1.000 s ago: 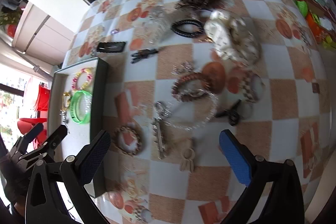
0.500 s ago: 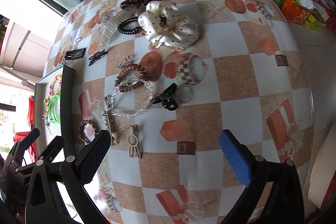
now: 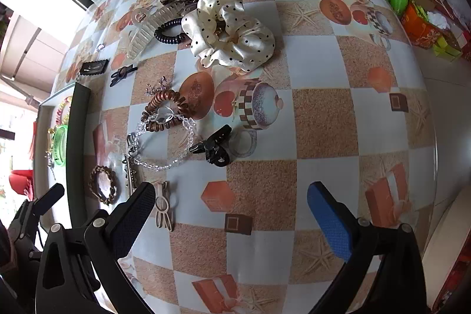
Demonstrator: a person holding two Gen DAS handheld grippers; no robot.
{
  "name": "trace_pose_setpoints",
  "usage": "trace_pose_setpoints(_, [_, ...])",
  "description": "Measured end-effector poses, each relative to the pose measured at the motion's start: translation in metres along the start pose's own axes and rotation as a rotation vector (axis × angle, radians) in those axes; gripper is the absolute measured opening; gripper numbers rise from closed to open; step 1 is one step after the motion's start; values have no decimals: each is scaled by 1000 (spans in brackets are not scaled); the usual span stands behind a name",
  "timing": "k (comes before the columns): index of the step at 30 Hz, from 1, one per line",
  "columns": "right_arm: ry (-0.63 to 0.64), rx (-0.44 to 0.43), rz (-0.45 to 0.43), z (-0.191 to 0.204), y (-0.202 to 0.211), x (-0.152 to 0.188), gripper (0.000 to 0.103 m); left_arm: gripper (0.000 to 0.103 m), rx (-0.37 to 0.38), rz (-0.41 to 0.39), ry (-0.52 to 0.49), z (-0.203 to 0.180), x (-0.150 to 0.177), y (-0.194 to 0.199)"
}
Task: Organize jewelry
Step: 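Move both open tools back toward the braided bracelet and black claw clip, then grasp the braided tan bracelet with the left tool while the right tool grasps the black claw clip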
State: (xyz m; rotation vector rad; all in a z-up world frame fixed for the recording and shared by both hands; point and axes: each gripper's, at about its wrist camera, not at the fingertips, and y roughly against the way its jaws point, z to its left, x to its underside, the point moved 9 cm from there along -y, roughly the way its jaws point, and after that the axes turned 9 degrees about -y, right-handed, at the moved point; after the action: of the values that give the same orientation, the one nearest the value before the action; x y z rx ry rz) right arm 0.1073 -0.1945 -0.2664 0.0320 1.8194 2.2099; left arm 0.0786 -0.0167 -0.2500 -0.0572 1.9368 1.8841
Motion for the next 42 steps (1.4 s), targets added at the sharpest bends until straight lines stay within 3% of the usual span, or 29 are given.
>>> trace_pose_setpoints(2, [15, 4, 5, 1, -4, -1, 103, 89, -6, 6, -3, -1, 0, -6])
trace_pose_setpoints(8, [72, 24, 6, 7, -14, -4, 98, 89, -19, 32, -8, 3, 6, -24])
trace_pose_setpoints(11, [89, 37, 10, 10, -22, -5, 93, 80, -30, 47, -19, 5, 10, -31])
trace_pose_setpoints(17, [140, 76, 3, 17, -35, -9, 75, 80, -37, 47, -10, 11, 10, -40])
trace_pose_setpoints(24, [181, 114, -19, 28, -44, -12, 71, 80, -3, 33, 16, 14, 4, -44])
trace_pose_setpoints(29, [201, 141, -37, 27, -45, -17, 60, 80, 0, 30, 16, 14, 1, -46])
trace_pose_setpoints(37, [220, 162, -58, 34, -46, -13, 57, 78, 3, 30, 12, 12, 2, -44])
trace_pose_setpoints(42, [218, 158, -61, 33, -45, -14, 54, 63, 12, 25, -5, 3, 3, -39])
